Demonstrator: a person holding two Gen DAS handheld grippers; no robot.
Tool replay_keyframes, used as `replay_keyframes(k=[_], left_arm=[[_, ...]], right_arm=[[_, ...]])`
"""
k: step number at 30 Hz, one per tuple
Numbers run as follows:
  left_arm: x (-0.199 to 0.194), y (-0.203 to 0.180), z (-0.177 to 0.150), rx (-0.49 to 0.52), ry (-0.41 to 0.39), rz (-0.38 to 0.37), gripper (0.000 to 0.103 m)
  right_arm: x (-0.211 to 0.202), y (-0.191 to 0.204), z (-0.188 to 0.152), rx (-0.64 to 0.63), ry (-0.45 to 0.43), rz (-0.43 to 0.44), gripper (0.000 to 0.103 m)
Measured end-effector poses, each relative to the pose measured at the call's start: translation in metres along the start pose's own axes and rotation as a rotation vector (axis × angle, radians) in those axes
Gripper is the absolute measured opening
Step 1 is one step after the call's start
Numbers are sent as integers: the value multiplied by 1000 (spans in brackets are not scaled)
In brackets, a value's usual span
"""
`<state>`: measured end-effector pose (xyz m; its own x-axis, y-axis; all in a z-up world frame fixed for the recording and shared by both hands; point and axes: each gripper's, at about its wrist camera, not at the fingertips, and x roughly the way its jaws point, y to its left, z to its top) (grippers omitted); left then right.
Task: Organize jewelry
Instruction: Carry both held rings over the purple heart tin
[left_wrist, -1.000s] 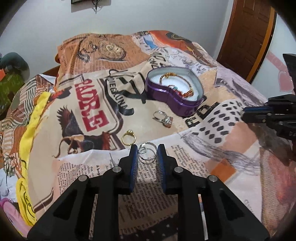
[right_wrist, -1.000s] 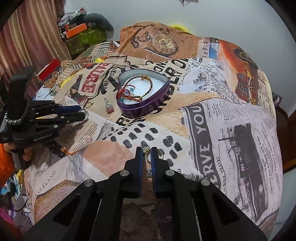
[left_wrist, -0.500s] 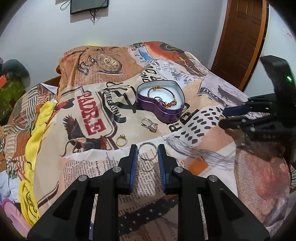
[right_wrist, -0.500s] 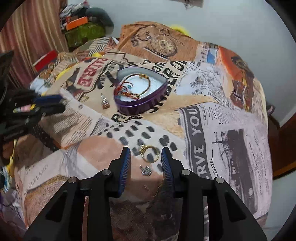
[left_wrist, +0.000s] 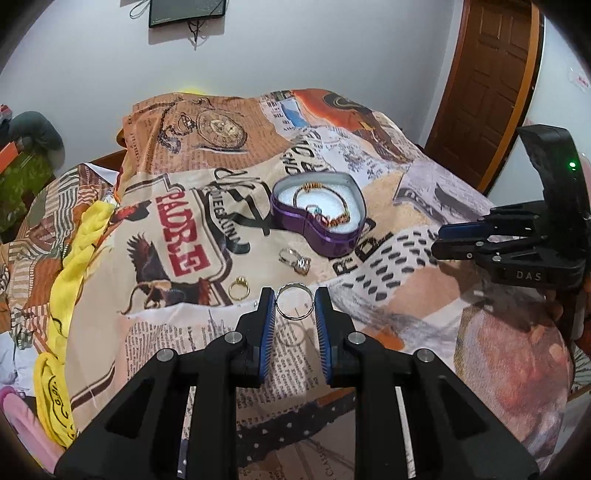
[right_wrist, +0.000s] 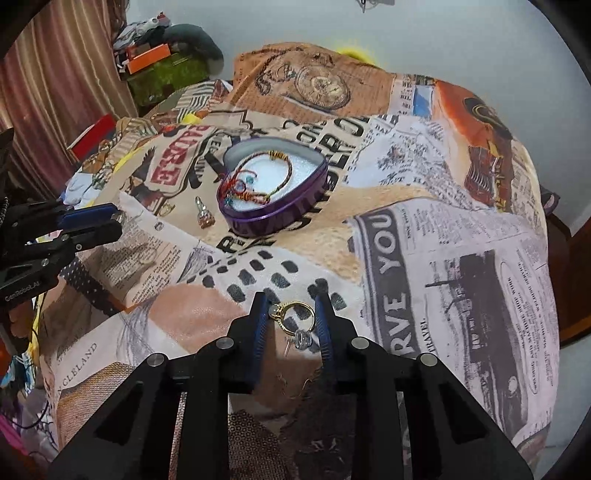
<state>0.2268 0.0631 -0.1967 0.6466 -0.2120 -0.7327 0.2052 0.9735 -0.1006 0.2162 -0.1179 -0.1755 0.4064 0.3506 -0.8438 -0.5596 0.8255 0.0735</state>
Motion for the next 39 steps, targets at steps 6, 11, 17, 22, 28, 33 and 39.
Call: replay_keyframes(k=[6, 11, 17, 22, 28, 33, 39], left_arm=[[-8, -2, 19, -13, -52, 13, 21], [-9, -3, 35, -23, -86, 25, 21], [1, -2, 54, -29, -106, 29, 21], [16, -2, 64, -27, -94, 21, 21], [40, -5, 72, -12, -59, 5, 21], [63, -4, 78, -10, -22, -14, 21], [88, -3, 84, -6, 22, -27, 21]], right_arm=[[-19, -1, 16, 6, -76, 8, 23], [-30, -1, 34, 2, -132, 29, 23], [-34, 0, 56, -11, -181, 52, 23], [-24, -2, 70, -11, -180, 73, 23], [-5, -7, 85, 6, -151, 101, 23], [10, -8, 93, 12, -118, 116, 23], [32, -11, 96, 39, -59, 149, 23]])
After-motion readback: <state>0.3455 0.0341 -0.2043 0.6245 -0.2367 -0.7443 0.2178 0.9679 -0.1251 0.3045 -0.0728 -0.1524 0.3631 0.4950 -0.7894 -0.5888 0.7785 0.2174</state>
